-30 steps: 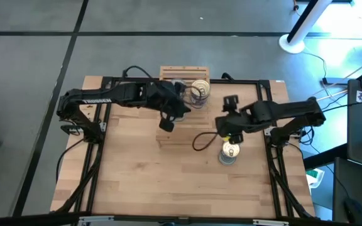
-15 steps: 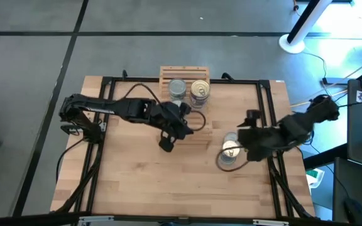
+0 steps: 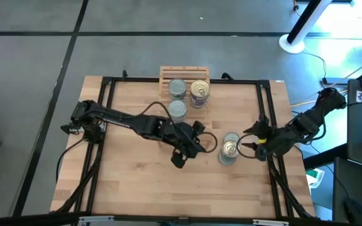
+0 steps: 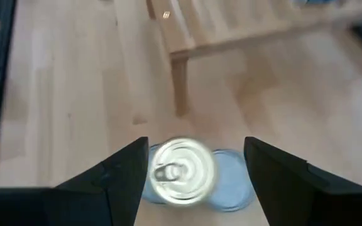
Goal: Stack canned seafood by type on shelf
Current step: Put the blue tuna can on the shelf aligned with other blue tuna can
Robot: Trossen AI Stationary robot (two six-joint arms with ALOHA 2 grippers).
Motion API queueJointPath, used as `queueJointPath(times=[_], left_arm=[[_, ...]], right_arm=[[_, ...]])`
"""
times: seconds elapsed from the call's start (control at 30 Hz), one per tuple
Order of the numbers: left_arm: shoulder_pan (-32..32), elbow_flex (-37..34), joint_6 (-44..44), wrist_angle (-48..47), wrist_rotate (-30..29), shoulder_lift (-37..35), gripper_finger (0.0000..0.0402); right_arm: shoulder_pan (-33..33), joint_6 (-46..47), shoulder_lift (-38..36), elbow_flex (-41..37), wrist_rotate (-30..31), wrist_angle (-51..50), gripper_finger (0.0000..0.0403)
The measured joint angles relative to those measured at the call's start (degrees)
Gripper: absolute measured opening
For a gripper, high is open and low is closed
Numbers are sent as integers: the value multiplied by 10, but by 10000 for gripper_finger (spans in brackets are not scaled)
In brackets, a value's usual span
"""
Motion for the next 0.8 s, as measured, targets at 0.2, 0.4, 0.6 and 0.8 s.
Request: queueJointPath(times=[0.2, 0.4, 0.6, 0.8], left_arm=[[-18, -1, -29, 16, 0, 35, 5], [-32, -1, -42, 20, 0, 58, 5], [-48, -1, -73, 26, 0, 71, 5], [-64, -1, -112, 25, 0, 87, 5]], right_arm=[[-1, 80, -32, -86, -26, 37, 262], [-6, 181, -31, -127, 22, 31, 262], [-61, 238, -31, -146, -23, 30, 249], [-136, 251, -27, -147, -115, 31, 221]])
